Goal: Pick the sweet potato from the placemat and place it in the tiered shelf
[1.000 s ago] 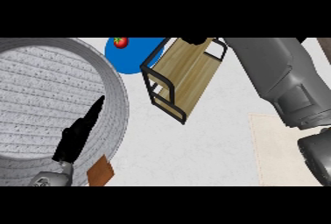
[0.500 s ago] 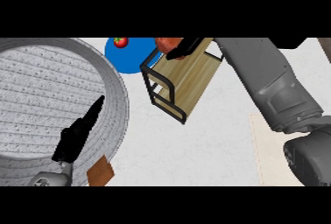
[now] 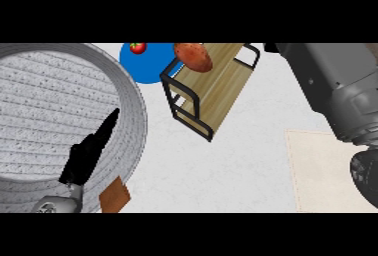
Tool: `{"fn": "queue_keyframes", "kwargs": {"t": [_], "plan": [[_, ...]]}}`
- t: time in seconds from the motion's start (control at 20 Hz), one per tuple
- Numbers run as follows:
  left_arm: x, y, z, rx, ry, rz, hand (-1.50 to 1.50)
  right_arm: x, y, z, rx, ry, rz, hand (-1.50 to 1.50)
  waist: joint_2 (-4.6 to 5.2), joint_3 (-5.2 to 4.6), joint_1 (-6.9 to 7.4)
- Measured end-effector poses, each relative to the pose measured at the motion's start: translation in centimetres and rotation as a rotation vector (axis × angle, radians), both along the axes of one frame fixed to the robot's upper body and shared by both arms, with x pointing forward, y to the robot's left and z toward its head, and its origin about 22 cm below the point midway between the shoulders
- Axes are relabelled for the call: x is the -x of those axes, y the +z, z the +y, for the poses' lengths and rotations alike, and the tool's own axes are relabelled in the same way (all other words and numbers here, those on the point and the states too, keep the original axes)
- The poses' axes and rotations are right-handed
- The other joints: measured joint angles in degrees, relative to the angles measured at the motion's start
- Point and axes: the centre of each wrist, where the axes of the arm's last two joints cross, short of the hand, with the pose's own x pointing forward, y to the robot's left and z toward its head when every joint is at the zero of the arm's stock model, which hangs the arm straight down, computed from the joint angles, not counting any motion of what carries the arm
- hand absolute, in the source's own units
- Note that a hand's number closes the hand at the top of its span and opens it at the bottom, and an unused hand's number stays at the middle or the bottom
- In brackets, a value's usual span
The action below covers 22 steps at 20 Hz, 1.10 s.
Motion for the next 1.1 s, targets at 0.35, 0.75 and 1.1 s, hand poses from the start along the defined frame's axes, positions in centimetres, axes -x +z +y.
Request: {"fn": "queue_keyframes", "kwargs": {"t": [0.35,0.75,1.1], "plan": [[0.2,0.1,-0.3,0.011,-0.008,-0.019,0.0,0.3,1.8,-9.9,-0.068,-0.288,0.009,-1.5,0.48,-0.03,0.22],[0.1,0.3,-0.7,0.017,-0.021,-0.026,0.0,2.9,2.0,-20.1,-0.035,-0.356,-0.018,-1.5,1.17,0.11,0.94],[-0.2,0.6,-1.1,0.028,-0.038,-0.023,0.0,4.7,1.8,-24.4,0.004,-0.321,-0.068,-1.5,1.57,0.1,1.97]]}}
